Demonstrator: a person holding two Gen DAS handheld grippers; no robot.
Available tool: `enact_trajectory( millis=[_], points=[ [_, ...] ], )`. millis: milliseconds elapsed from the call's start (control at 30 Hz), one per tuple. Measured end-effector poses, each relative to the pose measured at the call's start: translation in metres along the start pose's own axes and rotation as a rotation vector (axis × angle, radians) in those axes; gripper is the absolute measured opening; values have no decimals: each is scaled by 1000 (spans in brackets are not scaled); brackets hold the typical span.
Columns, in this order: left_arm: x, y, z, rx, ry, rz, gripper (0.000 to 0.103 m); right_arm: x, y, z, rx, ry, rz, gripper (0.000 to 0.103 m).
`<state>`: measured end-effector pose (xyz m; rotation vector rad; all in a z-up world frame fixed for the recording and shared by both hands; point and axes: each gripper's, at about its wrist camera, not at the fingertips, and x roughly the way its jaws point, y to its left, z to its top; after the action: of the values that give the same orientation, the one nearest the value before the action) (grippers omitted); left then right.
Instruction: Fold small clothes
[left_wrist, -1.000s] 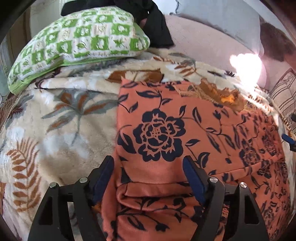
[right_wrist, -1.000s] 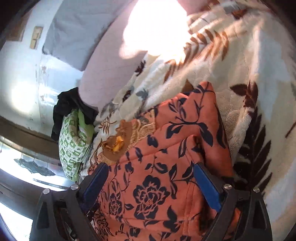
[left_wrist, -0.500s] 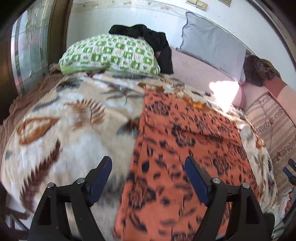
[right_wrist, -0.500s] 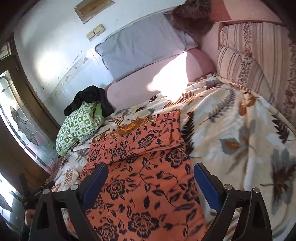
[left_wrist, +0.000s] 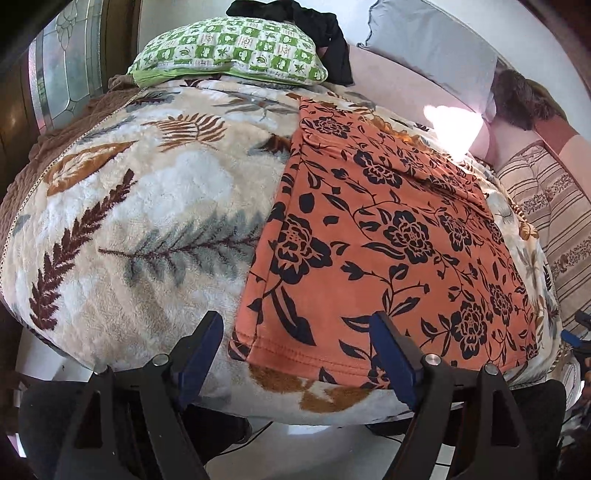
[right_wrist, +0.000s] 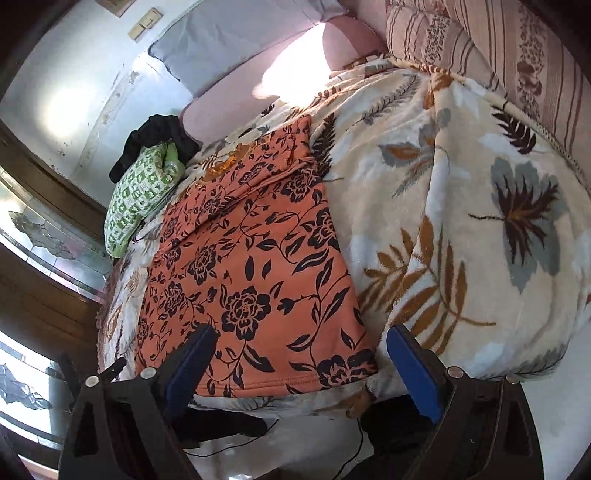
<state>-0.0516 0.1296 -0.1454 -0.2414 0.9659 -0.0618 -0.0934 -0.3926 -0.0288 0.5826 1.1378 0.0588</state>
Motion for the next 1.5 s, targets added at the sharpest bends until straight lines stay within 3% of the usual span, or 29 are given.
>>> enact_trajectory(
  millis=[200,500,700,933,1500],
  points=[
    [7,5,-1,-21,23,1,82,31,-10,6,42,73,73,95],
    [24,11,-4,-47,67,8,82,67,-28,23,74,118,68,95],
    [37,12,-4,-68,99,-10,82,71,-32,20,75,139,89,95],
    [36,9,-4,-65,79,-19,82,66,-32,16,68,140,81,95],
    [51,0,-1,-32,127,67,82,83,-32,3,91,172,72,95]
  ],
)
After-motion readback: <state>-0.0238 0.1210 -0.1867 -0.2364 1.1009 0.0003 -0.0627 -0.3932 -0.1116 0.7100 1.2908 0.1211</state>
